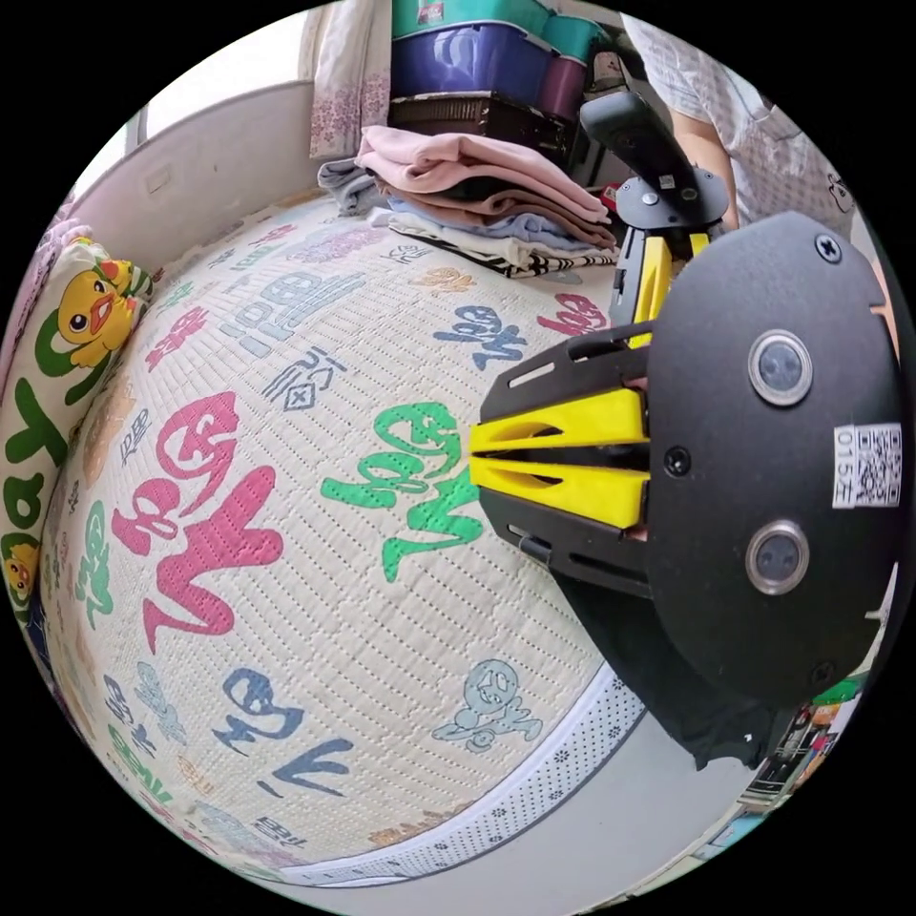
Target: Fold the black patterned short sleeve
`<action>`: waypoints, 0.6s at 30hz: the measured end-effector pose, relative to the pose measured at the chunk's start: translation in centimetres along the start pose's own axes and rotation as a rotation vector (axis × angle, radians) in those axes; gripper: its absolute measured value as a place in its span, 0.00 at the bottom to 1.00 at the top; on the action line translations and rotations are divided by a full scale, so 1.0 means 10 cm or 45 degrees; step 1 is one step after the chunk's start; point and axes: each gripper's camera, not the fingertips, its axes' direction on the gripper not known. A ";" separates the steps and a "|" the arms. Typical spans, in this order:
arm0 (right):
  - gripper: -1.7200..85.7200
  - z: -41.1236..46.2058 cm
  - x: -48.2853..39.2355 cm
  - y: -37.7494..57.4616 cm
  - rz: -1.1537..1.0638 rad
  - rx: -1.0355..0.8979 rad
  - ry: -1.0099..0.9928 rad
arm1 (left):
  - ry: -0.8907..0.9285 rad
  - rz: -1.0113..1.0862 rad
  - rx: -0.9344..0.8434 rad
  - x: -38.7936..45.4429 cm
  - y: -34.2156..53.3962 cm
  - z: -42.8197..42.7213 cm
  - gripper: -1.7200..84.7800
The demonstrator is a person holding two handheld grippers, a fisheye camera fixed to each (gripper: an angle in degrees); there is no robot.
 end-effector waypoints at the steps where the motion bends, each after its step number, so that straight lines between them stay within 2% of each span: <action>1: 0.15 0.04 -0.05 -0.08 -0.012 -0.003 0.053 | 0.014 -0.008 0.002 -0.02 0.00 0.01 0.02; 6: 0.08 0.35 0.01 -0.28 0.090 -0.103 0.246 | 0.016 -0.006 0.031 -0.05 0.02 0.01 0.02; 7: 0.05 0.30 0.06 -0.28 0.130 -0.079 0.219 | 0.014 -0.003 0.048 -0.06 0.03 -0.02 0.02; 11: 0.03 0.03 0.08 -0.23 0.117 0.036 0.149 | 0.046 -0.054 0.207 -0.22 0.26 -0.29 0.02; 14: 0.03 -0.20 -0.05 -0.18 -0.007 0.085 0.067 | 0.086 -0.128 0.408 -0.44 0.71 -0.67 0.02; 18: 0.03 -0.44 -0.50 -0.12 -0.362 0.065 -0.066 | 0.105 -0.200 0.634 -0.70 1.62 -1.21 0.01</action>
